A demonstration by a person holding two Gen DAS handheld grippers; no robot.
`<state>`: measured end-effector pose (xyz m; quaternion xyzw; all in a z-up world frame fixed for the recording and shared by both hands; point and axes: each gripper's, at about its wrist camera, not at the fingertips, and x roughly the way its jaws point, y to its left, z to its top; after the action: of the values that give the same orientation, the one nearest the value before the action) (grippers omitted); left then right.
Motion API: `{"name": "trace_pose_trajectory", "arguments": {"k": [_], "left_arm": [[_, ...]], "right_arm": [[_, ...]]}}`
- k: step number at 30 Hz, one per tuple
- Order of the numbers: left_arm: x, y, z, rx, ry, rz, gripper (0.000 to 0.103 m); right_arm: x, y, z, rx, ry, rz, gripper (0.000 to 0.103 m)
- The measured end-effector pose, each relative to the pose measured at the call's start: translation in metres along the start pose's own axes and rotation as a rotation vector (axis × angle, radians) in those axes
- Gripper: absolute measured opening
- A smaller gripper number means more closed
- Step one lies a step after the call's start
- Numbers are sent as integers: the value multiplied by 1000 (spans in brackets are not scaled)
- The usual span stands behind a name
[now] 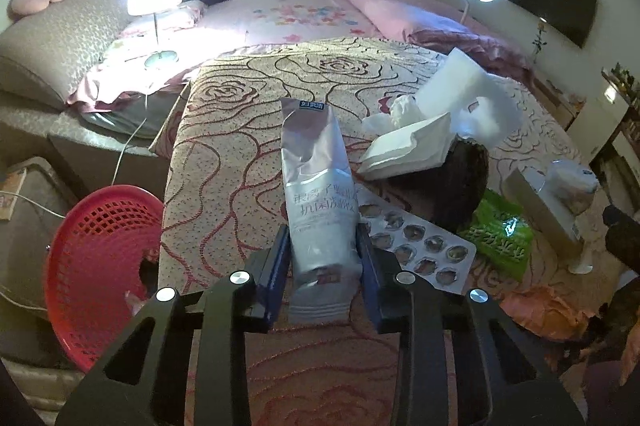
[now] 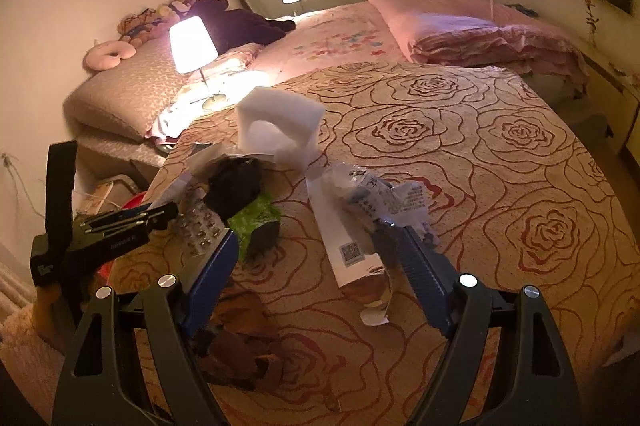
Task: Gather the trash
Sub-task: 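Grasp the brown crumpled paper with the right tool while the left tool holds the packet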
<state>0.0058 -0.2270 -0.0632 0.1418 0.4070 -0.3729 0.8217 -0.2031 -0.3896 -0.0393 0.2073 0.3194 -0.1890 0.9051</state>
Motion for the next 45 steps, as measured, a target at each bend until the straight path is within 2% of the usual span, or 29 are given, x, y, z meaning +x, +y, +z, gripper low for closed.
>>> {"name": "trace_pose_trajectory", "arguments": {"k": [5, 9, 17, 24, 27, 30, 36, 38, 40, 45], "left_arm": [[-13, 5, -5, -28, -26, 11, 30], [-31, 9, -11, -35, -61, 48, 30], [-56, 17, -21, -62, -101, 69, 30], [-67, 27, -30, -103, -111, 64, 30], [-72, 31, -32, -116, -120, 64, 30], [-77, 35, -33, -125, -130, 63, 30], [-83, 36, -38, -128, -138, 68, 30], [-83, 37, -40, -130, -139, 67, 30], [-84, 39, -42, -135, -140, 69, 30], [-87, 47, -45, -154, -145, 72, 30]], "right_arm": [[4, 15, -9, -53, 16, 44, 78], [7, 29, -14, -93, 36, 76, 78], [18, 47, -38, -158, 126, 105, 78], [2, 52, -42, -171, 108, 133, 78], [-7, 59, -42, -187, 94, 169, 84], [-5, 64, -45, -217, 107, 152, 85], [13, 56, -52, -197, 165, 72, 85], [17, 53, -54, -186, 176, 64, 81], [22, 50, -54, -168, 196, 88, 69], [21, 52, -53, -165, 189, 96, 62]]}}
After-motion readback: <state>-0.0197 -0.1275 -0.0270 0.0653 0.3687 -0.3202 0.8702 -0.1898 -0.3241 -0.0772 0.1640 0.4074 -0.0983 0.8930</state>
